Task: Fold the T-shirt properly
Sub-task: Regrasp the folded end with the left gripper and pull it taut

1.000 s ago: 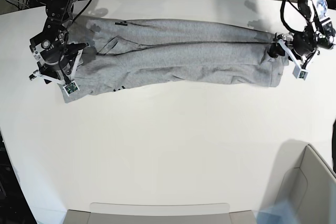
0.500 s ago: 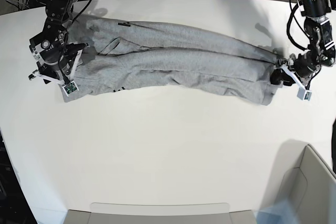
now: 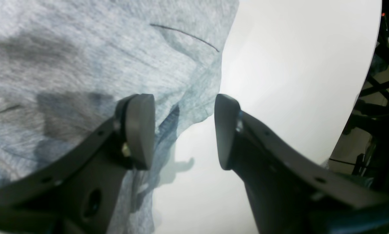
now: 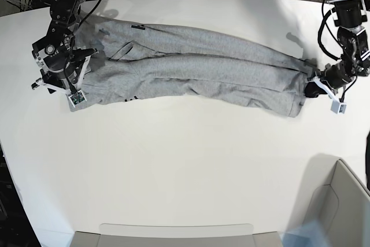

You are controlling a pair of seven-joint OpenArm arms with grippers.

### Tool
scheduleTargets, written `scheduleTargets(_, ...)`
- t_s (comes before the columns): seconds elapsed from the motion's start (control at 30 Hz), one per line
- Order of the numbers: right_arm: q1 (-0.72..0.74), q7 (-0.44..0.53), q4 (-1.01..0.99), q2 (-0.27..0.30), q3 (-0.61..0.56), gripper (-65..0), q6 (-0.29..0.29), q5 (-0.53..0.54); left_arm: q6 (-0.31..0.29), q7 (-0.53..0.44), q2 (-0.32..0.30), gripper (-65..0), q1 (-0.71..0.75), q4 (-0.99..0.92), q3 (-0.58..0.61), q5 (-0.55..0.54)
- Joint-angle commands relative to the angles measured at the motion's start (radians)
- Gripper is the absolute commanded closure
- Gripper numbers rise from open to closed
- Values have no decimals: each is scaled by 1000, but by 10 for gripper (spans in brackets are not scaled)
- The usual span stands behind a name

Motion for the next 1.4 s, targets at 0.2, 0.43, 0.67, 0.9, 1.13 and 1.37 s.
scheduleTargets(0.2,12,10,17,10,5,-293,15,-1,43,156,-69,0,34,-22,-145,150)
scheduleTargets(0.43,12,10,17,9,0,-293,15,-1,43,156,-117,0,29,-24,-223,150)
scheduleTargets(0.67,10,10,17,7,-2,-293,15,-1,43,226,-128,0,26,-14,-229,145)
scheduleTargets(0.9,10,10,17,9,-3,-293,15,-1,43,167,-98,-16,37,-22,-220,150)
scheduleTargets(1.13,12,10,17,4,-3,-293,15,-1,43,192,-97,-322,37,-16,-196,147)
scheduleTargets(1.37,15,10,17,4,-5,-293,15,-1,43,239,-94,-319,37,18,-120,145)
